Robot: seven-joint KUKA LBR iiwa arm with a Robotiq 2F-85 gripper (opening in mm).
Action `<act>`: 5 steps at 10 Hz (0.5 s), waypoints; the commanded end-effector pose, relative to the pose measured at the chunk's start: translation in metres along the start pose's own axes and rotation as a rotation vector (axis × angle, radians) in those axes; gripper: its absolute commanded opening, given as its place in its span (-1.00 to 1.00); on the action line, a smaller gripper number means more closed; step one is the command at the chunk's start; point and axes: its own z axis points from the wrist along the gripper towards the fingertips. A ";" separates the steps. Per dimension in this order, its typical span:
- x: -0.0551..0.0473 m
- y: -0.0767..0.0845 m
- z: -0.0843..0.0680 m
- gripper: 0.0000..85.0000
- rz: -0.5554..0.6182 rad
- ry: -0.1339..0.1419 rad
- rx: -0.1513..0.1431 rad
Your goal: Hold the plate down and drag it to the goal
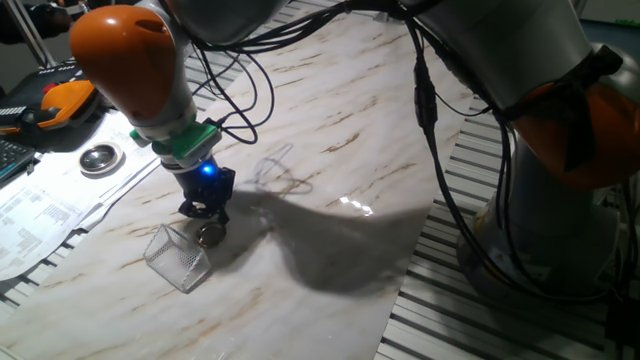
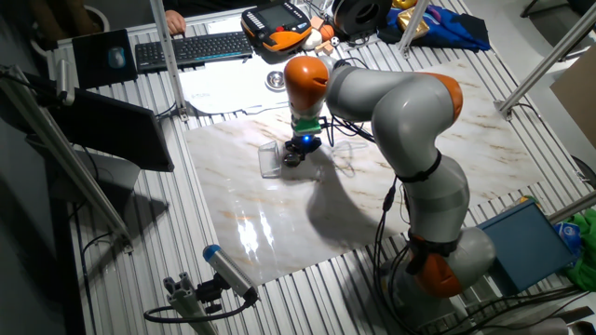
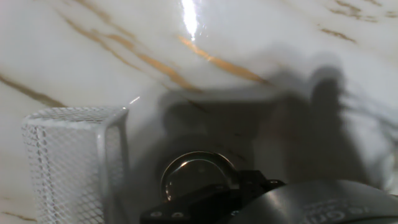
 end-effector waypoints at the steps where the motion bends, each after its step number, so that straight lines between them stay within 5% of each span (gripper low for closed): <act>1: 0.001 0.002 0.000 -1.00 0.005 0.000 -0.001; 5: 0.003 0.015 -0.001 -1.00 0.027 0.015 -0.021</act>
